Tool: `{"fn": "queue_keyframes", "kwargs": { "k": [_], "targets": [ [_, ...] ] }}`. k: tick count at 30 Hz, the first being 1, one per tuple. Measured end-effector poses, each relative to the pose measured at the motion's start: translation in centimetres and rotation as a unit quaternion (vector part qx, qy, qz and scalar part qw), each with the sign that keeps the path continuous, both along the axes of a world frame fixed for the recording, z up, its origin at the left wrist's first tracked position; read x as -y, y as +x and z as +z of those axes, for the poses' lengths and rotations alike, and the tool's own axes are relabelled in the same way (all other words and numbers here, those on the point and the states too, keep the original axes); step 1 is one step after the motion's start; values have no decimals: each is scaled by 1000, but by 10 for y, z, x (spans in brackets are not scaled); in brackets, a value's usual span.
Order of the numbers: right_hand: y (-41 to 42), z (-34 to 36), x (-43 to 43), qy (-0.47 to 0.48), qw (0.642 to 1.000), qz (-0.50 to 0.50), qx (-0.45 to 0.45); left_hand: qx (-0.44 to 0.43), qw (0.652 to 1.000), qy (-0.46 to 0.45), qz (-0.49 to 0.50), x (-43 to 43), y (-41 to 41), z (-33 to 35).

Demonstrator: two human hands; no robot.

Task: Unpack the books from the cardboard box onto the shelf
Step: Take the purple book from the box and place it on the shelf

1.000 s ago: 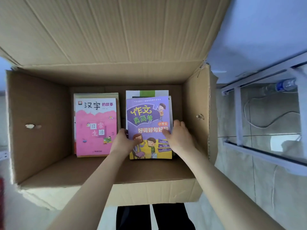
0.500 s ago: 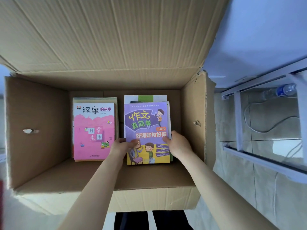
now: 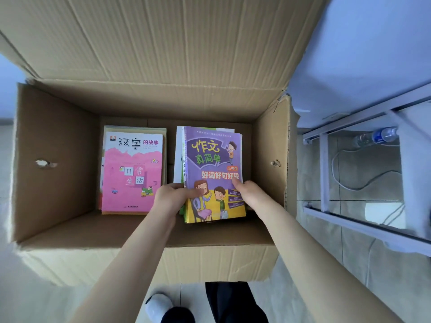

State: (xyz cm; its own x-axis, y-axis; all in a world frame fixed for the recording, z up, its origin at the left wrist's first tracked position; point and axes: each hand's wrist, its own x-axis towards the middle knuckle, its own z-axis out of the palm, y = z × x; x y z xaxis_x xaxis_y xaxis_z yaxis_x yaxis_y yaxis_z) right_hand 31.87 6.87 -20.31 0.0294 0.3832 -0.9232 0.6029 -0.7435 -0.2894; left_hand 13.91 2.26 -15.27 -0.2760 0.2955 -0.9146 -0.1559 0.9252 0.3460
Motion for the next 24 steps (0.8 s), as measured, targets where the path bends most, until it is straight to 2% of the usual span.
{"fn": "queue_keyframes", "kwargs": {
  "k": [4,7,10,14,16,20,24],
  "targets": [
    [-1,43,-3,-27,993,-96,-61,24,998,62,22,6,-12,45],
    [-10,85,5,-4,969,-161,-188,46,994,92,41,22,-39,88],
    [-39,140,20,35,947,-157,-277,53,987,139,59,58,-76,147],
    [-108,227,61,83,948,-44,-305,20,976,205,77,133,-137,236],
    [-149,275,93,93,937,18,-337,-15,968,233,93,185,-173,284],
    [-239,363,153,97,890,118,-430,-67,946,285,141,294,-240,377],
    [-341,461,233,130,832,224,-490,-111,909,348,202,414,-301,467]
  ]
}}
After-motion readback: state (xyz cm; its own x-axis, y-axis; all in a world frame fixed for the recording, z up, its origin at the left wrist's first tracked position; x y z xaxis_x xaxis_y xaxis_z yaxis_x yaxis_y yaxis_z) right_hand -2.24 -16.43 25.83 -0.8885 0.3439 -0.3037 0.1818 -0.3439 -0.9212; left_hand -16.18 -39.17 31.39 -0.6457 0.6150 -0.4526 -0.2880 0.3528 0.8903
